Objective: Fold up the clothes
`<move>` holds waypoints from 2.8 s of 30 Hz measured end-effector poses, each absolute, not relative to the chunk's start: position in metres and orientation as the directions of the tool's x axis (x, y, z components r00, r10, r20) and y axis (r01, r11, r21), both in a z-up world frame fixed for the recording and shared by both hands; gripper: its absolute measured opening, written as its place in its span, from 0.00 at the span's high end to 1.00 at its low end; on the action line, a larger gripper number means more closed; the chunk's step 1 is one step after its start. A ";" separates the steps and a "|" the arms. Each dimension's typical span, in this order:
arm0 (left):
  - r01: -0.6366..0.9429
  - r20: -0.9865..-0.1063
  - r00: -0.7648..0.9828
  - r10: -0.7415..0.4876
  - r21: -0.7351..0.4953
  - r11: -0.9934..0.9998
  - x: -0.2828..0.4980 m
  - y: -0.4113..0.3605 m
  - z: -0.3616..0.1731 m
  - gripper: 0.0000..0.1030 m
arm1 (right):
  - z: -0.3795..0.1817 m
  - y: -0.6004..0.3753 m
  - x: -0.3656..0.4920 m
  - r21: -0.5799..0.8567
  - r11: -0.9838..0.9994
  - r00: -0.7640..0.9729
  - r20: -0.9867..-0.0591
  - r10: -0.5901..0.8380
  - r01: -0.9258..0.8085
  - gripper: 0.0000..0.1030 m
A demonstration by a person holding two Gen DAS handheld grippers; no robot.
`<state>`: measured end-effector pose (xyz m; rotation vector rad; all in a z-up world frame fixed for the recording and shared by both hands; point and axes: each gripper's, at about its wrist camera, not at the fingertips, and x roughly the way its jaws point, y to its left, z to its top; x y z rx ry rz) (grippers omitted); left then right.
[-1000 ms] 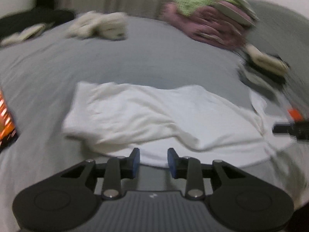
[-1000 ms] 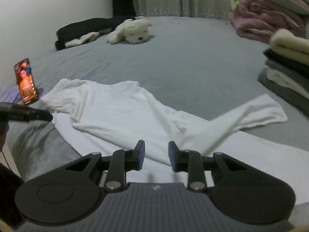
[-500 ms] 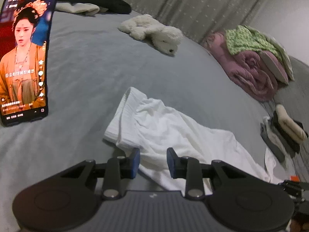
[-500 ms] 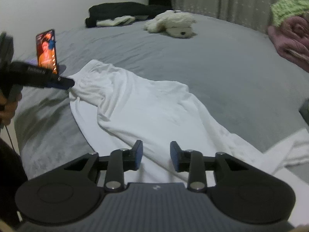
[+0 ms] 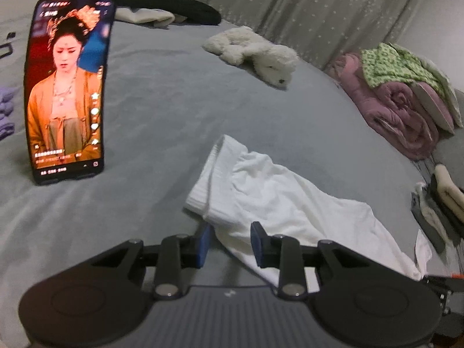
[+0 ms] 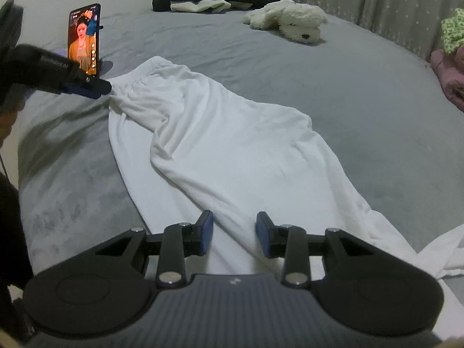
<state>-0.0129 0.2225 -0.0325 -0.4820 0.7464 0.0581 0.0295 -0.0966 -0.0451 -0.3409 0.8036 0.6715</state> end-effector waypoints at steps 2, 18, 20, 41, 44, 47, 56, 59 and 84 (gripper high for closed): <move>-0.225 -0.653 0.748 -0.114 -0.411 0.883 -0.012 0.223 -0.032 0.71 | -0.045 -0.095 0.030 -0.030 0.743 0.504 -0.753 0.423 -0.668 0.64; -0.222 -0.540 0.840 -0.055 -0.433 0.874 -0.015 0.233 -0.015 0.95 | -0.032 -0.097 0.021 -0.088 0.747 0.583 -0.687 0.433 -0.659 0.95; -0.238 -0.545 0.838 -0.041 -0.432 0.870 -0.015 0.240 -0.014 0.95 | -0.025 -0.099 0.017 -0.093 0.739 0.586 -0.678 0.444 -0.668 0.95; -0.274 -0.667 0.745 -0.015 -0.326 0.904 -0.012 0.239 -0.026 0.65 | -0.031 -0.094 0.014 -0.056 0.660 0.456 -0.766 0.453 -0.749 0.70; -0.297 -0.674 0.739 -0.013 -0.343 0.891 -0.008 0.243 -0.031 0.65 | -0.038 -0.094 0.013 -0.099 0.666 0.482 -0.769 0.420 -0.739 0.70; -0.321 -0.674 0.738 -0.008 -0.361 0.875 -0.003 0.246 -0.035 0.67 | -0.046 -0.094 0.013 -0.138 0.659 0.496 -0.773 0.395 -0.740 0.73; -0.305 -0.590 0.806 0.037 -0.361 0.881 -0.007 0.243 -0.023 0.93 | -0.021 -0.107 0.017 -0.097 0.720 0.563 -0.698 0.442 -0.687 1.00; -0.298 -0.580 0.814 0.038 -0.361 0.884 -0.005 0.243 -0.021 0.93 | -0.010 -0.120 0.024 -0.005 0.751 0.558 -0.672 0.487 -0.661 1.00; -0.342 -0.619 0.785 0.019 -0.407 0.847 0.021 0.245 -0.030 0.93 | -0.020 -0.110 0.039 0.004 0.743 0.544 -0.679 0.493 -0.669 0.68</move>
